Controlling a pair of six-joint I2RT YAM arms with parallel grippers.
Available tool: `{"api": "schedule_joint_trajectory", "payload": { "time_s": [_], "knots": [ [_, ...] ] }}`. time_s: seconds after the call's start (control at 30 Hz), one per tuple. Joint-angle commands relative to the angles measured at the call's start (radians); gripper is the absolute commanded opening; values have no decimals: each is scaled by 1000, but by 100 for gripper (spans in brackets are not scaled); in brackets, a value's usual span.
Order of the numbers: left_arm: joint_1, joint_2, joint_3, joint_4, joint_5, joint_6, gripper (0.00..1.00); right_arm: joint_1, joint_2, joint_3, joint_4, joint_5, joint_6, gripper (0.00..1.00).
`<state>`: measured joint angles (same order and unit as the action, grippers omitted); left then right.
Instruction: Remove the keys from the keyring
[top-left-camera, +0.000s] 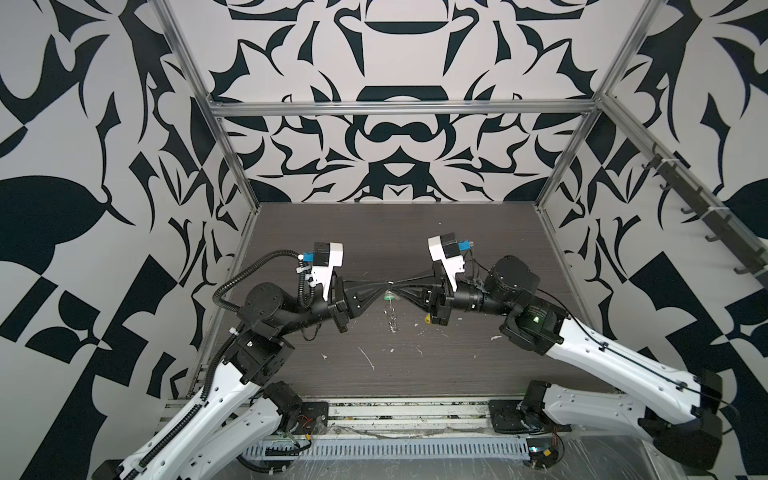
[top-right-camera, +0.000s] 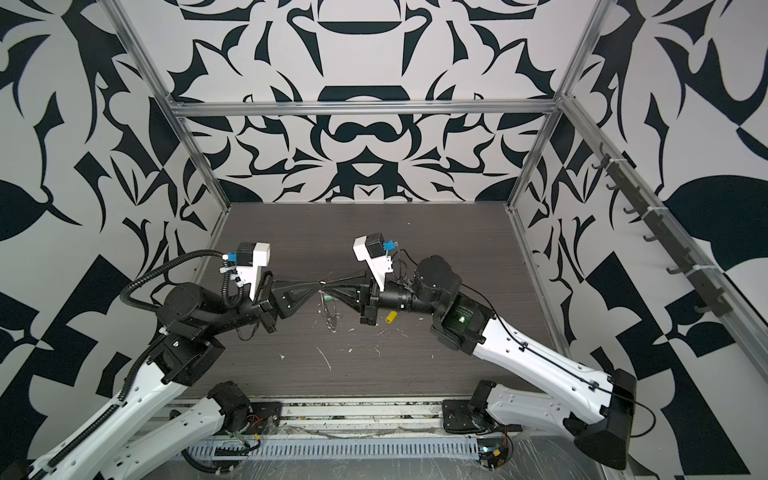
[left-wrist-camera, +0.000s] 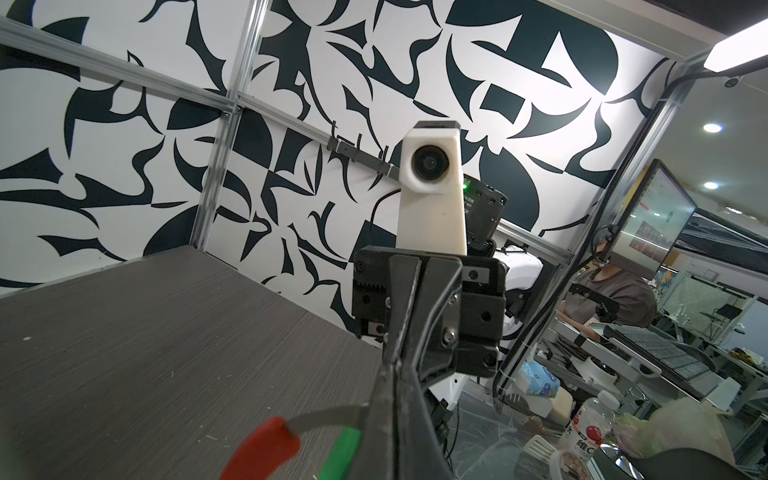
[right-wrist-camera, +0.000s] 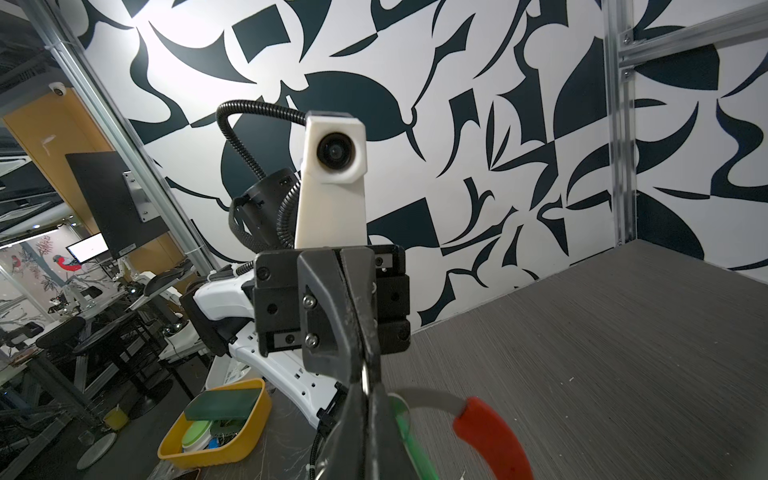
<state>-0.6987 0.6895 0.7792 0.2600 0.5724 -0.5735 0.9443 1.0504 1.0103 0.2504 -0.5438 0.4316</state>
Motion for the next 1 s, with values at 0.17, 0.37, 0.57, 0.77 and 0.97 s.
{"api": "schedule_joint_trajectory", "payload": {
  "time_s": [0.17, 0.37, 0.57, 0.77, 0.97],
  "knots": [
    [-1, -28, 39, -128, -1, 28, 60, -31, -39, 52, -132, -102, -83, 0],
    [1, -12, 138, -346, 33, 99, 57, -93, 11, 175, -352, -278, -153, 0],
    [1, 57, 248, -535, 91, 158, 49, -111, 75, 310, -577, -324, -268, 0],
    [0, 111, 317, -632, 127, 188, 44, -113, 110, 367, -642, -353, -308, 0],
    [0, 141, 352, -677, 147, 188, 37, -115, 128, 397, -669, -360, -328, 0]
  ]
}}
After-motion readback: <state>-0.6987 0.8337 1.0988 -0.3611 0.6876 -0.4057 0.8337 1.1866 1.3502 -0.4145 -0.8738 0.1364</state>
